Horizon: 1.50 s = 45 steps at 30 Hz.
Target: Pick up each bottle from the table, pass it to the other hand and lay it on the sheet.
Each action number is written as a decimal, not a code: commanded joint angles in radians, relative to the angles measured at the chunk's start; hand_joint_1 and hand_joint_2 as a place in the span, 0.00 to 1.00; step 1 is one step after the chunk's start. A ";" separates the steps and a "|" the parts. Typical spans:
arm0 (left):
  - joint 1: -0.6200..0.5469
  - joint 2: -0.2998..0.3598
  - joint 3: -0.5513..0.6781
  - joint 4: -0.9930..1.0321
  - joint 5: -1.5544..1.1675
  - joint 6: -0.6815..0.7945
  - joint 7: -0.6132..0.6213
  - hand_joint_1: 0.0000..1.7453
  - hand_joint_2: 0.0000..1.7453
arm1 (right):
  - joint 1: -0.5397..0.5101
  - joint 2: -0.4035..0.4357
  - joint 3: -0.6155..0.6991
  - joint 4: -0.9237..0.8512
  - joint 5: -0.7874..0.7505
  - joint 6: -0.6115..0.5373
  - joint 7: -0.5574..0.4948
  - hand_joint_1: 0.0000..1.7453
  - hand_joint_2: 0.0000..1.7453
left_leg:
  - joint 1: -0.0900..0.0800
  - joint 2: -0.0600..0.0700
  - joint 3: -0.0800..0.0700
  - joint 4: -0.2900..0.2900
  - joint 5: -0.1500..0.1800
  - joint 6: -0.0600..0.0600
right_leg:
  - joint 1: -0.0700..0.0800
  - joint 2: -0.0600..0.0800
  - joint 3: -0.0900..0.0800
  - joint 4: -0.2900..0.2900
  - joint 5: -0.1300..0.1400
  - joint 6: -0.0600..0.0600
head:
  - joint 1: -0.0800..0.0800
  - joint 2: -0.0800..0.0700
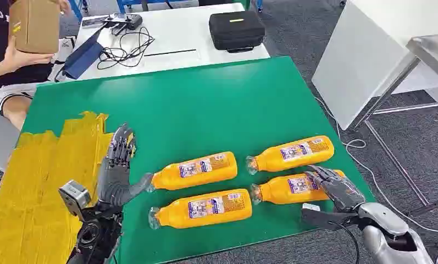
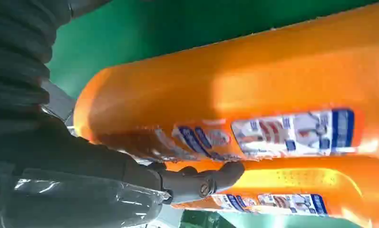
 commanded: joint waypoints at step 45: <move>-0.029 -0.008 0.001 0.157 -0.019 0.060 0.037 0.00 1.00 | 0.002 0.373 -0.165 -0.084 -0.376 -0.573 -0.099 1.00 1.00 | 0.003 -0.001 0.007 0.000 -0.002 -0.003 | 0.003 -0.002 0.007 0.000 -0.003 -0.002 | 0.000 0.000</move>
